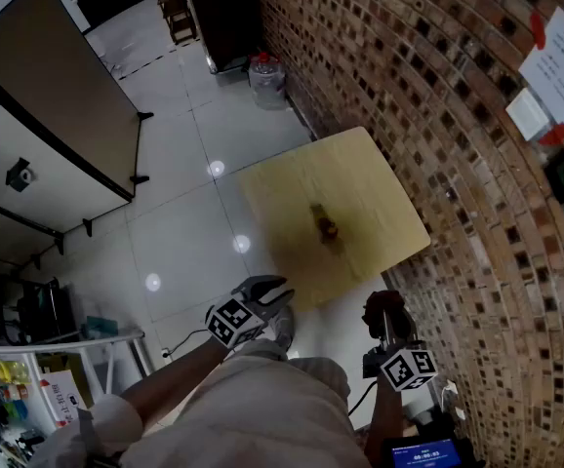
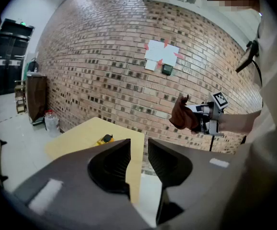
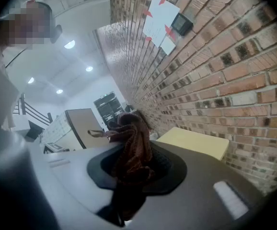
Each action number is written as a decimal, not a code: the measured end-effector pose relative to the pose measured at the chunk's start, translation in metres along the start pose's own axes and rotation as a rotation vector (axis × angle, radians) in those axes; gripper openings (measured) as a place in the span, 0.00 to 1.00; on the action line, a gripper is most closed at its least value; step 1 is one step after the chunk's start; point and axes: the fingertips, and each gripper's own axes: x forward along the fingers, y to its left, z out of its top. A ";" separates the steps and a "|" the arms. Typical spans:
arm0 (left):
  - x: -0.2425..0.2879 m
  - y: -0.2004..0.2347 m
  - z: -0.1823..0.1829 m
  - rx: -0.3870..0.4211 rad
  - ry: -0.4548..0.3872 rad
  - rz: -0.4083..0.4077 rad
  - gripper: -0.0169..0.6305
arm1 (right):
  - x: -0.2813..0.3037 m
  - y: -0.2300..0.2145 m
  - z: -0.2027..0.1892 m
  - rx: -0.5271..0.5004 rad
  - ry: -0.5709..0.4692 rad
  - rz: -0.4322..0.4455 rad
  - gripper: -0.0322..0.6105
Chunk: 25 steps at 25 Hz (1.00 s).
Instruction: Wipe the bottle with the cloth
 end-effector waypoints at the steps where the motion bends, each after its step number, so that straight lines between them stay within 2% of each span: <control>1: 0.006 0.007 0.002 0.036 0.005 -0.006 0.21 | 0.007 -0.002 0.000 0.004 -0.005 -0.007 0.17; 5: 0.033 0.035 0.007 0.181 0.058 -0.035 0.24 | 0.033 -0.007 0.000 0.023 -0.016 -0.028 0.17; 7: 0.050 0.044 0.007 0.261 0.105 -0.064 0.30 | 0.037 -0.010 0.000 0.029 -0.012 -0.047 0.17; 11: 0.089 0.063 0.013 0.434 0.208 -0.121 0.33 | 0.044 -0.021 0.001 0.042 -0.013 -0.080 0.17; 16: 0.152 0.086 0.020 0.611 0.335 -0.151 0.39 | 0.064 -0.042 -0.003 0.078 -0.001 -0.062 0.17; 22: 0.208 0.105 0.000 0.737 0.522 -0.158 0.42 | 0.106 -0.054 -0.007 0.096 0.058 0.012 0.17; 25: 0.232 0.117 -0.018 0.830 0.632 -0.172 0.44 | 0.128 -0.069 -0.010 0.105 0.092 0.038 0.17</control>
